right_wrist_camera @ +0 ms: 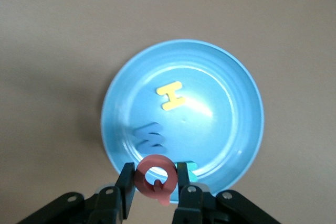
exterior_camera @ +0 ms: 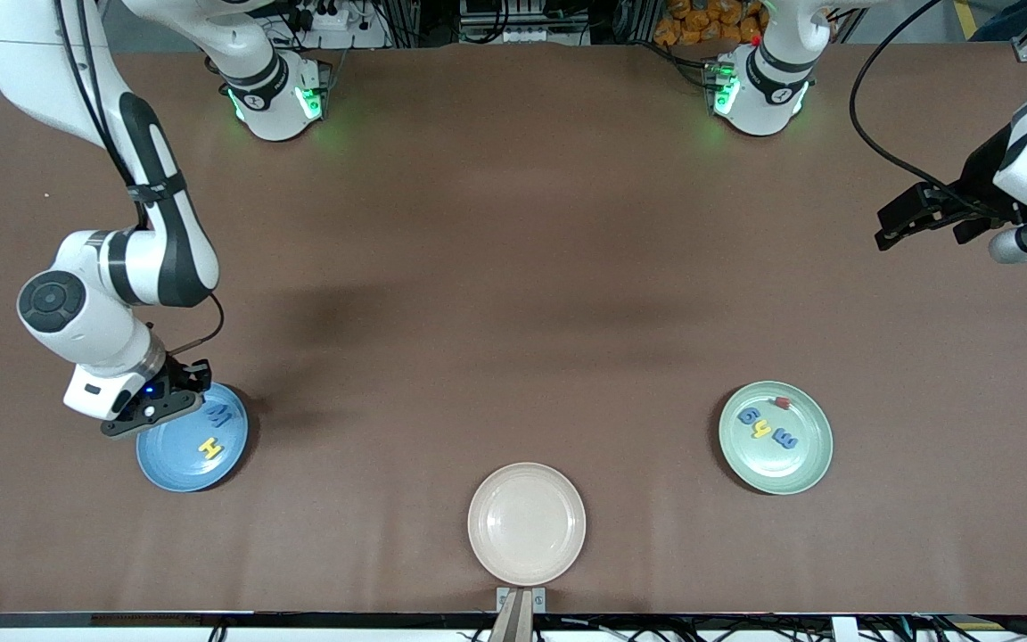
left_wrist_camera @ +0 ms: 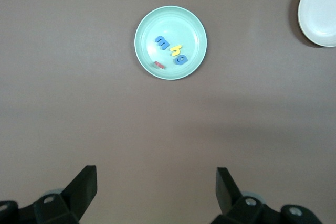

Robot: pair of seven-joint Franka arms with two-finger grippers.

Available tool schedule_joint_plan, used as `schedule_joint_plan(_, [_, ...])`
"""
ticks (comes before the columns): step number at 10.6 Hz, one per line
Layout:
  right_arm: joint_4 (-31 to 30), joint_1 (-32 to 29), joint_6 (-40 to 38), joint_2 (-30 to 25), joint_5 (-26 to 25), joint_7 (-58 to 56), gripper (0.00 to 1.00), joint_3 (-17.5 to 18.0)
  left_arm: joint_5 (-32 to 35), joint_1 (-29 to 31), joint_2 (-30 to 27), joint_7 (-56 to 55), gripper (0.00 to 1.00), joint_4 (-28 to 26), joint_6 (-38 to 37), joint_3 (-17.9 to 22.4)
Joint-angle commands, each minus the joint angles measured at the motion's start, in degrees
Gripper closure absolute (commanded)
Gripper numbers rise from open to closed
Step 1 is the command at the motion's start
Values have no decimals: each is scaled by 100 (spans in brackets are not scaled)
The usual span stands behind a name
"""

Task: Sort uppercase to blue plate, lowercase to green plate
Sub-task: 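Carry the pink Q to the blue plate with the right gripper, then open the right gripper over the blue plate to drop the Q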

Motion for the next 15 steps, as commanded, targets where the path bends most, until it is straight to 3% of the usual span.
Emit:
schedule_joint_plan(1, [97,-189,117,69,-121,-17,0,36,-135,27,-39,45,0,41,-106,4])
schedule_joint_plan(5, [97,-313,110,-97,1,61,0,44,-135,27,-39,45,0,41,-106,4])
schedule_joint_plan(7, [-253,-400,-170,-587,63,594,0,184,-135,27,-39,45,0,41,-106,4])
schedule_joint_plan(10, [-405,-988,-1626,-1615,55,1484,0,1088,-143,27,-39,45,0,41,-106,-14])
schedule_joint_plan(13, [-352,-1051,-2218,-2363,63,1468,0,1161,-143,27,-30,45,0,41,-106,4])
schedule_joint_plan(15, [6,-1034,-3024,-2663,308,1468,0,1161,-152,27,-39,45,0,41,-106,-14])
